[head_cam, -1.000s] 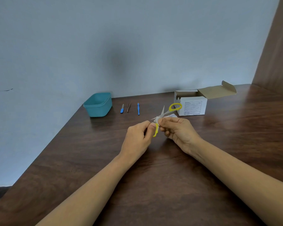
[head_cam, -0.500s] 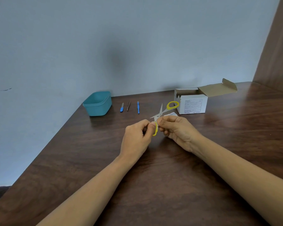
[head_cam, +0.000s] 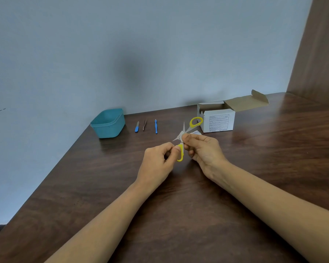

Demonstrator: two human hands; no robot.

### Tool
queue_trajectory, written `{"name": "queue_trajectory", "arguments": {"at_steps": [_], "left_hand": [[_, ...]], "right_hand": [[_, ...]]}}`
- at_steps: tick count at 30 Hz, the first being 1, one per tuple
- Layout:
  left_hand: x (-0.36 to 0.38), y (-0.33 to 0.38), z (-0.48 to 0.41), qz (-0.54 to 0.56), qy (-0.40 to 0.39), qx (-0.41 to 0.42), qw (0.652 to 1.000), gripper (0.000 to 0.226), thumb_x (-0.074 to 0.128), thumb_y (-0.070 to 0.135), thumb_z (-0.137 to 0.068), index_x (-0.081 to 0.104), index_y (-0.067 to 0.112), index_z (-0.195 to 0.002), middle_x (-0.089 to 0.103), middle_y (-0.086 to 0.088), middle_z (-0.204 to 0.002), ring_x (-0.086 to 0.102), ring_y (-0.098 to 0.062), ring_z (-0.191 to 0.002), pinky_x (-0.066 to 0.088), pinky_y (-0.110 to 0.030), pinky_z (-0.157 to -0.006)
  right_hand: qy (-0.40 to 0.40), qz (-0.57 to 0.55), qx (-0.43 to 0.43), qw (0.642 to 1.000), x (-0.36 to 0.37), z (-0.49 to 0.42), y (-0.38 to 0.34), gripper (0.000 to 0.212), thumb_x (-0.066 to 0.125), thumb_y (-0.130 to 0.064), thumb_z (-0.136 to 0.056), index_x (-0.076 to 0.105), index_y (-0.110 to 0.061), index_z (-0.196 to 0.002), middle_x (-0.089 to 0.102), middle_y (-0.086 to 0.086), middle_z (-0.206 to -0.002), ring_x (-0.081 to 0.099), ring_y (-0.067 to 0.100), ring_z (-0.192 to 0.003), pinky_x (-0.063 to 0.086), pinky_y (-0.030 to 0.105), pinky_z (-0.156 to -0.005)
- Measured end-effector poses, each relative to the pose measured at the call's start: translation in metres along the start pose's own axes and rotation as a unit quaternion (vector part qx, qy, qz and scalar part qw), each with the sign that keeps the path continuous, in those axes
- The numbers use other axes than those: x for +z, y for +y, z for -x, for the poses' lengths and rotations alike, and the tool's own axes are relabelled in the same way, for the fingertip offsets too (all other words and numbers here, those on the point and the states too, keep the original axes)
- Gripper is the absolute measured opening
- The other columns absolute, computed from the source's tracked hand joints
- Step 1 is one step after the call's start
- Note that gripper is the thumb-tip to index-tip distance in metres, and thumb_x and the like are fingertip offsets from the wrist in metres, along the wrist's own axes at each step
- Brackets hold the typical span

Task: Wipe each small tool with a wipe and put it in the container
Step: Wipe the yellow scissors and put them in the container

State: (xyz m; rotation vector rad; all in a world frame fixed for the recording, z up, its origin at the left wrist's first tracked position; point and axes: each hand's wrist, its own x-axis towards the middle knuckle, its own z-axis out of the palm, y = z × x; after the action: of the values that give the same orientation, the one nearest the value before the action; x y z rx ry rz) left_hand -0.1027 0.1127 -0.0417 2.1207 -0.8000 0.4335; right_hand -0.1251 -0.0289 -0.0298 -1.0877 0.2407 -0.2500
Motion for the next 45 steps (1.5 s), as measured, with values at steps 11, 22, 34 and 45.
{"name": "queue_trajectory", "arguments": {"at_steps": [11,22,34,45], "left_hand": [[0.002,-0.002,0.001,-0.010,-0.016,0.001,1.000,0.036,0.051,0.033,-0.097,0.062,0.016,-0.067,0.058,-0.003,-0.056,0.053,-0.020,-0.056,0.044,-0.038,-0.056],[0.002,0.001,0.000,-0.009,-0.040,0.004,0.999,0.037,0.052,0.028,-0.097,0.059,0.015,-0.064,0.055,-0.005,-0.055,0.052,-0.022,-0.058,0.036,-0.026,-0.053],[0.002,-0.002,0.001,-0.033,-0.049,-0.010,0.998,0.045,0.042,0.045,-0.091,0.061,0.012,-0.067,0.053,-0.007,-0.055,0.049,-0.023,-0.054,0.040,-0.038,-0.053],[0.004,-0.002,0.000,-0.038,-0.068,-0.007,0.997,0.040,0.048,0.034,-0.098,0.061,0.010,-0.068,0.056,-0.007,-0.057,0.052,-0.023,-0.057,0.041,-0.039,-0.056]], "right_hand": [[-0.040,-0.044,0.033,0.998,-0.004,-0.004,-0.004,0.003,0.065,-0.006,-0.085,0.067,-0.005,-0.082,0.062,-0.001,-0.061,0.052,0.007,-0.058,0.042,0.013,-0.048],[0.041,-0.097,0.025,0.994,-0.004,-0.008,-0.004,0.005,0.064,-0.004,-0.087,0.064,-0.005,-0.081,0.058,0.004,-0.070,0.051,0.007,-0.057,0.040,0.013,-0.045],[0.024,-0.062,-0.009,0.998,-0.009,-0.011,-0.003,0.008,0.064,-0.006,-0.087,0.066,-0.009,-0.080,0.058,-0.001,-0.066,0.048,0.006,-0.059,0.039,0.014,-0.051],[0.091,-0.129,0.003,0.987,-0.013,-0.015,-0.011,0.011,0.067,-0.005,-0.085,0.065,-0.010,-0.075,0.060,-0.001,-0.060,0.046,0.005,-0.052,0.034,0.013,-0.044]]}}
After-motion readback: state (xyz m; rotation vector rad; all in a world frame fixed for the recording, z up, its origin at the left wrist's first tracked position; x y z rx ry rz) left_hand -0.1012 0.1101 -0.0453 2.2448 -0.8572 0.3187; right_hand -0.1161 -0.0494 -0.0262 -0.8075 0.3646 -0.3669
